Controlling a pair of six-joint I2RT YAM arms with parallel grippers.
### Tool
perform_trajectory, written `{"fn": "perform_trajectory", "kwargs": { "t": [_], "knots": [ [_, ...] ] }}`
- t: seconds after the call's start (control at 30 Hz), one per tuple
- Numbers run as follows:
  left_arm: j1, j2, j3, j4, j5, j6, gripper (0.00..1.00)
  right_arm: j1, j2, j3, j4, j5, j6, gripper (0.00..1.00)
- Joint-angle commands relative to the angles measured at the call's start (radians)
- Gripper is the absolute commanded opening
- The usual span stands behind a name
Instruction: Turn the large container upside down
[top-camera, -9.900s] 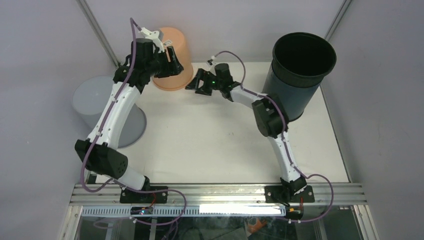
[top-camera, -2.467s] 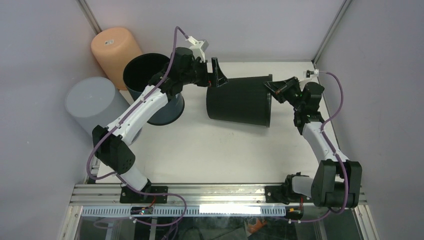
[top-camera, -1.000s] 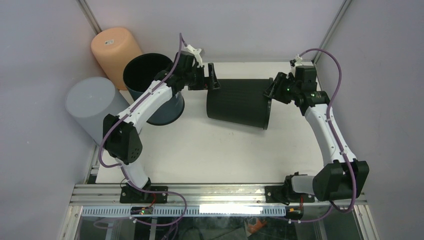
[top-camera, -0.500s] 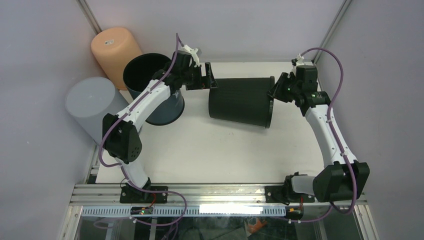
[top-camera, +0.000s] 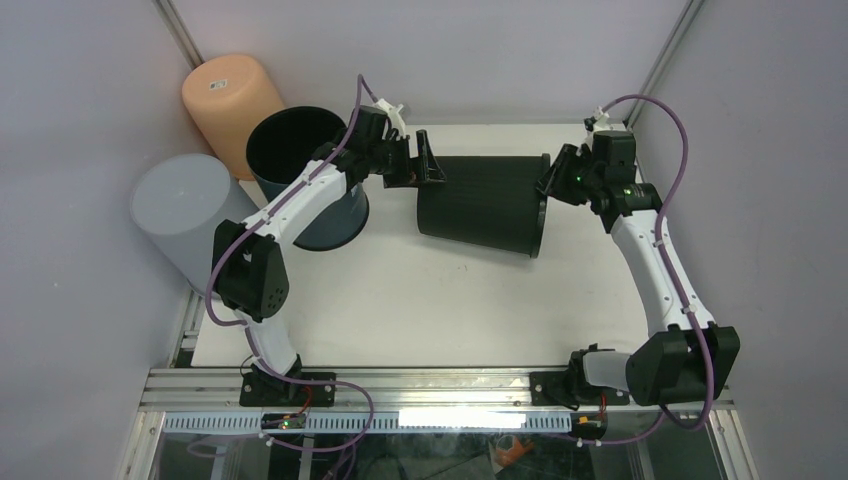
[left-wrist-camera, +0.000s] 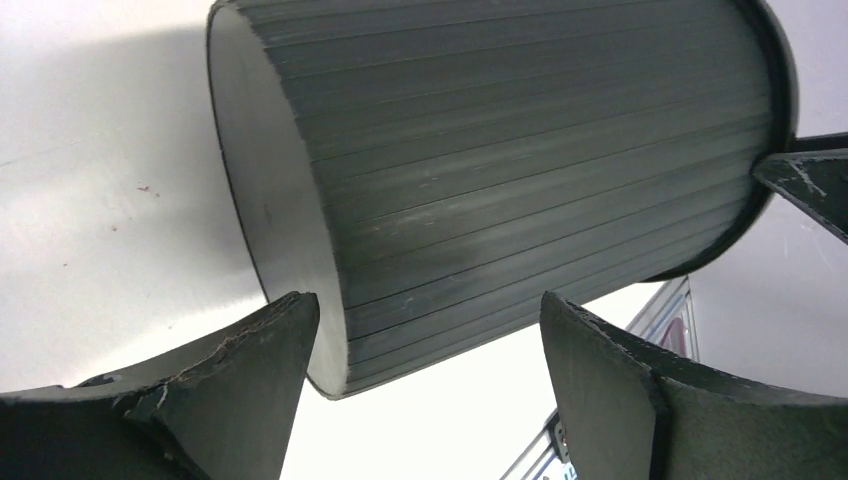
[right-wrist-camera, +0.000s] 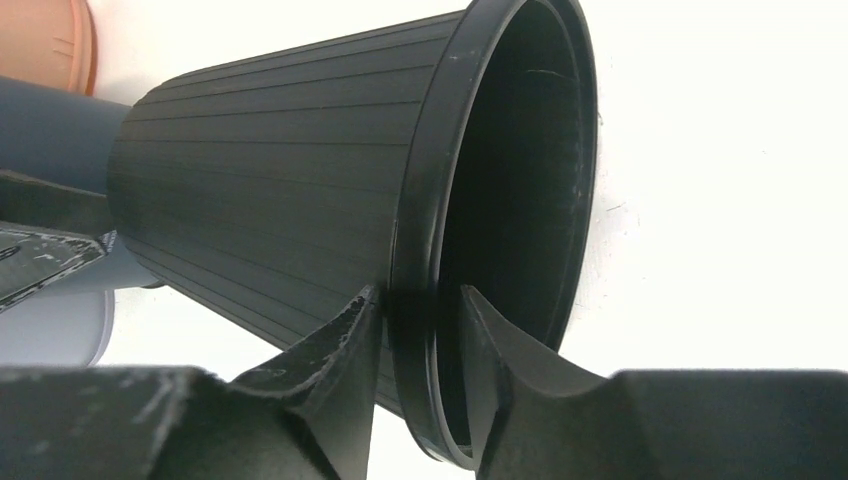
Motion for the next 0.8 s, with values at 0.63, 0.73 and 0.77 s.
{"fn": "perform_trajectory", "kwargs": {
  "t": [0.63,0.73,0.77],
  "knots": [
    [0.001,0.003,0.003,0.094,0.129,-0.052,0.84,0.098,0.008,0.123,-0.139,0.238,-0.084,0.09],
    [0.0,0.018,0.008,0.092,0.171,-0.056,0.83,0.098,0.01,0.126,-0.141,0.248,-0.082,0.02],
    [0.0,0.025,0.014,0.089,0.188,-0.057,0.83,0.098,0.01,0.123,-0.139,0.248,-0.082,0.0]
  ]
}}
